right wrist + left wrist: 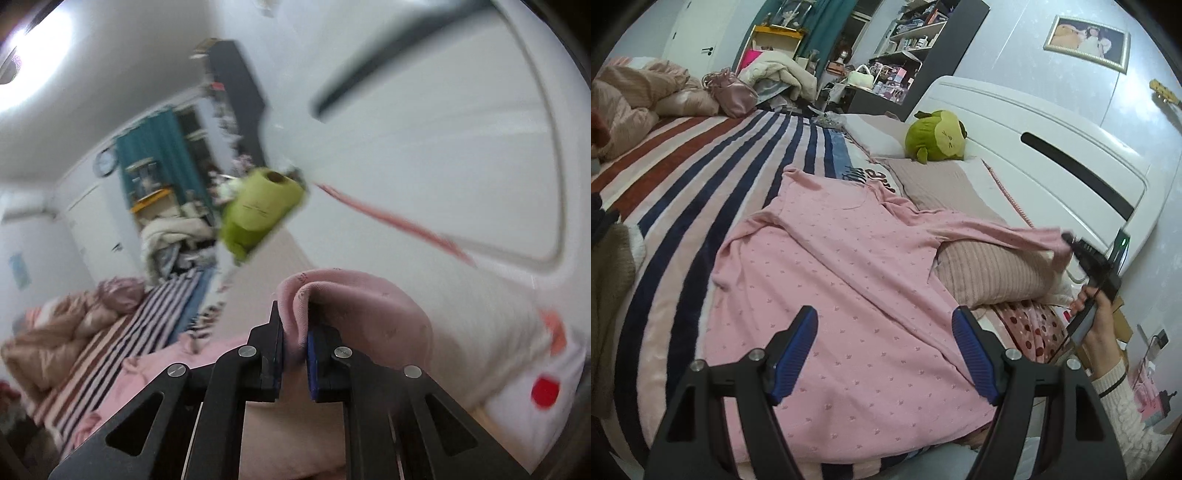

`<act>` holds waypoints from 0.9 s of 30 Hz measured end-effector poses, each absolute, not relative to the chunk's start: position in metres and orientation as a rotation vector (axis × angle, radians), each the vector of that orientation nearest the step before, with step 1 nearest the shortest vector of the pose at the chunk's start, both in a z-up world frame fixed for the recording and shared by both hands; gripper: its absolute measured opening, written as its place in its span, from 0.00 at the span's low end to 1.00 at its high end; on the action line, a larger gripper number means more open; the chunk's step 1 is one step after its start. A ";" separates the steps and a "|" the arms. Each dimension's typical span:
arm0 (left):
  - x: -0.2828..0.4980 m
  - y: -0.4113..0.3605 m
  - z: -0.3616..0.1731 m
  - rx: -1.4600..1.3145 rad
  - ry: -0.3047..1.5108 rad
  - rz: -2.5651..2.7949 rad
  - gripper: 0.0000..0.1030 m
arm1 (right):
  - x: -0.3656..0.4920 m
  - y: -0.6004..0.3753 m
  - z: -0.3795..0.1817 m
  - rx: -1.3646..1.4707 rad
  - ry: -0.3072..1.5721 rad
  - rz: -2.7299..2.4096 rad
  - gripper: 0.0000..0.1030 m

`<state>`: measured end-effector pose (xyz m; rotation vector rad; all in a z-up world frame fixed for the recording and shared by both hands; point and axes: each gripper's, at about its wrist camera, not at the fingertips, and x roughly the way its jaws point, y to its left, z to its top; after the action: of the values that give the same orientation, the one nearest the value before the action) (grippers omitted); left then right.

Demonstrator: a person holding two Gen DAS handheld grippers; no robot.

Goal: Fold small clothes

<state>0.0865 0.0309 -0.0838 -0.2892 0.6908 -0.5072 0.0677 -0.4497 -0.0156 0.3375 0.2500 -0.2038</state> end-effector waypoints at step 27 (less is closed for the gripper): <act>0.068 0.118 -0.122 -0.271 0.677 -0.544 0.73 | 0.090 -0.098 -0.102 -0.169 0.964 0.771 0.52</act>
<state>0.0679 0.1183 -0.1222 -0.2712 0.6768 -0.5441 0.0901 -0.0980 -0.1015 -0.1690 0.9637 0.7708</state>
